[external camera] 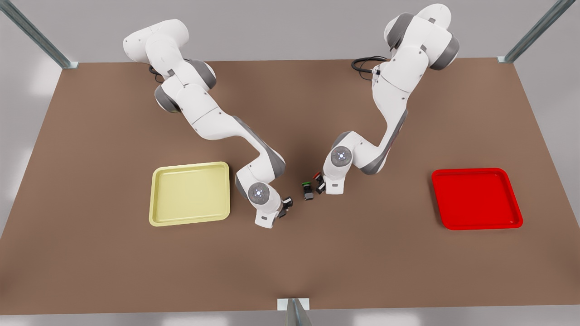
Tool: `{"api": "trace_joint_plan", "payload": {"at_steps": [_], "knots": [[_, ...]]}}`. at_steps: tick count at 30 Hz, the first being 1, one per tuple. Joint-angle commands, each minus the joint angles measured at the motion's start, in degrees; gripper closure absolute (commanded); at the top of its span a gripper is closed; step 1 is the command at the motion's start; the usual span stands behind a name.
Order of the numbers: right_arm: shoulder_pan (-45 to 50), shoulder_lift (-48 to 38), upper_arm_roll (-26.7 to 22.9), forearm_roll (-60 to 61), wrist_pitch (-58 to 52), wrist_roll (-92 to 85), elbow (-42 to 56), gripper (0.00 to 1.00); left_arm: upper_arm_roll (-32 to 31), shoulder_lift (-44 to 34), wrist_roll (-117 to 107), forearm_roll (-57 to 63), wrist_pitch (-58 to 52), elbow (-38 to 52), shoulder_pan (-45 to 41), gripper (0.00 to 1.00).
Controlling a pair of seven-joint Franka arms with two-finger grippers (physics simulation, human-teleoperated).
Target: Place the switches on the corresponding trays according to their colors
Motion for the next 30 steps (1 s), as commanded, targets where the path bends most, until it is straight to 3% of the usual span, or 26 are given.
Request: {"api": "trace_joint_plan", "payload": {"at_steps": [1,4,8,15,19,20,22,25,26,30], "knots": [[0.0,0.0,0.0,0.0,-0.1,0.0,0.0,0.49,-0.1,0.0,0.0,0.3,0.0,0.0,-0.2,0.26],[0.0,0.0,0.0,0.0,-0.8,0.0,0.4,0.53,-0.1,-0.1,-0.1,0.3,-0.2,0.0,-0.4,0.28],[0.0,0.0,0.0,0.0,-0.8,0.0,0.4,0.50,-0.1,-0.1,-0.1,0.3,-0.3,-0.2,-0.7,0.36],[-0.3,-1.0,-0.1,2.4,-6.2,0.1,2.1,0.45,-0.1,0.2,-0.1,0.3,-0.1,-0.2,-0.8,0.38],[-9.4,-12.0,-0.4,1.9,-26.0,-7.5,3.9,0.44,-0.1,0.3,-0.1,0.3,-0.1,-0.1,-0.8,0.41],[-14.2,-16.4,-0.4,1.5,-31.5,-13.1,2.3,0.42,-0.1,0.3,-0.1,0.3,-0.1,-0.1,-0.8,0.42],[-23.0,-28.8,-0.5,-0.9,-27.7,-22.8,-16.2,0.41,-0.1,0.3,-0.2,0.2,-0.1,0.0,-0.8,0.44],[-24.7,-34.4,0.0,-1.9,-22.0,-24.3,-28.7,0.38,-0.1,0.3,-0.1,0.3,0.0,0.2,-0.8,0.44],[-24.8,-35.0,0.0,-1.7,-21.7,-24.3,-30.0,0.00,-0.1,0.3,-0.1,0.4,0.2,0.2,-0.8,0.44],[-25.4,-39.9,0.0,0.1,-18.0,-25.3,-39.0,0.00,0.0,0.3,0.0,0.4,0.4,0.2,-0.8,0.45]]}}
